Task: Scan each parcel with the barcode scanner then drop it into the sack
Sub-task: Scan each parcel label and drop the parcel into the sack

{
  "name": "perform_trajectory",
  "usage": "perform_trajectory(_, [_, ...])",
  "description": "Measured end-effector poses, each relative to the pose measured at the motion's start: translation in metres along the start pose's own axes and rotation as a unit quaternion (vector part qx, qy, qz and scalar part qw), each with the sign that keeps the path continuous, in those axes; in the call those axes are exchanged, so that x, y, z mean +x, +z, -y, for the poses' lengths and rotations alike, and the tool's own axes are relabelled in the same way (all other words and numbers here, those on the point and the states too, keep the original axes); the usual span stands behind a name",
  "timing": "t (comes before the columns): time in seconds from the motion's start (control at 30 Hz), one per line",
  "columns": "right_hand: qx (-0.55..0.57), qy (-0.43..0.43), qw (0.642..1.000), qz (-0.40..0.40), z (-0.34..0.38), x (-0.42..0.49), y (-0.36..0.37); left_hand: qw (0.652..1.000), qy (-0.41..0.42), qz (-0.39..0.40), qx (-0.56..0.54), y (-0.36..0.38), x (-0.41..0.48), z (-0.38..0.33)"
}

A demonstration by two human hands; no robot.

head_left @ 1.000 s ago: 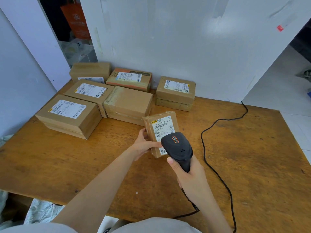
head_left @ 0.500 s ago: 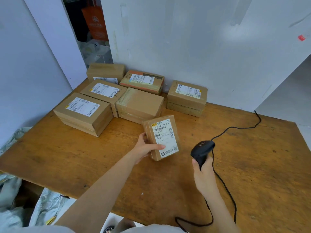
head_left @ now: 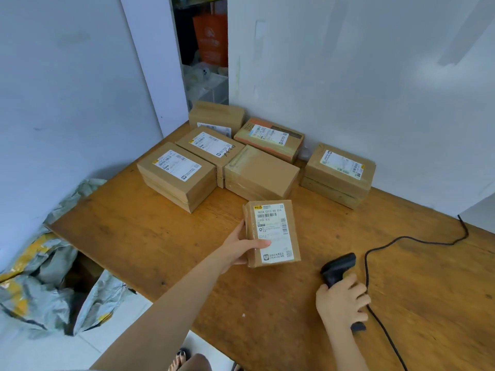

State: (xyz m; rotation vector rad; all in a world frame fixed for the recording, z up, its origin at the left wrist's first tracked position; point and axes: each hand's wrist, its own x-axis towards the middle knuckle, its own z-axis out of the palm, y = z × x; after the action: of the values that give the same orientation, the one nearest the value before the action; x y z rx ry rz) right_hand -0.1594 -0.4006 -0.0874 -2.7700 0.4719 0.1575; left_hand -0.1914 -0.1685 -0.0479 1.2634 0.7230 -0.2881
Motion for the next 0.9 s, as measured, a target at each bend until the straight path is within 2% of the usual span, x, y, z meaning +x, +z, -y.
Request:
perform_trajectory(0.07, [0.058,-0.030,0.997,-0.041,0.014,-0.005,-0.010,1.000,-0.005,-0.010,-0.007,-0.005,-0.003,0.000])
perform_trajectory(0.13, [0.144,-0.131,0.979,-0.058,0.037,-0.014,-0.019,1.000,-0.007,-0.018,-0.018,-0.013,-0.007,-0.001])
perform_trajectory(0.23, [0.288,-0.254,0.922,0.057,0.082,-0.032,-0.023,0.999,-0.002,-0.020,-0.026,-0.030,-0.016,-0.006])
perform_trajectory(0.3, [0.344,-0.275,0.888,0.134,0.112,-0.048,-0.020,1.000,0.002,-0.022,-0.023,-0.048,-0.025,-0.009])
perform_trajectory(0.37, [0.377,-0.275,0.866,0.178,0.138,-0.067,-0.011,0.999,0.009,-0.033,-0.025,-0.073,-0.036,-0.011])
perform_trajectory(0.5, [0.416,-0.292,0.828,0.236,0.192,-0.119,0.005,0.992,0.031,-0.107,-0.057,-0.136,-0.067,-0.012])
perform_trajectory(0.67, [0.417,-0.363,0.785,0.281,0.270,-0.211,0.024,0.965,0.099,-0.225,-0.096,-0.230,-0.115,-0.009])
perform_trajectory(0.9, [0.376,-0.429,0.735,0.367,0.369,-0.328,0.070,0.926,0.098,-0.330,-0.158,-0.367,-0.179,0.010])
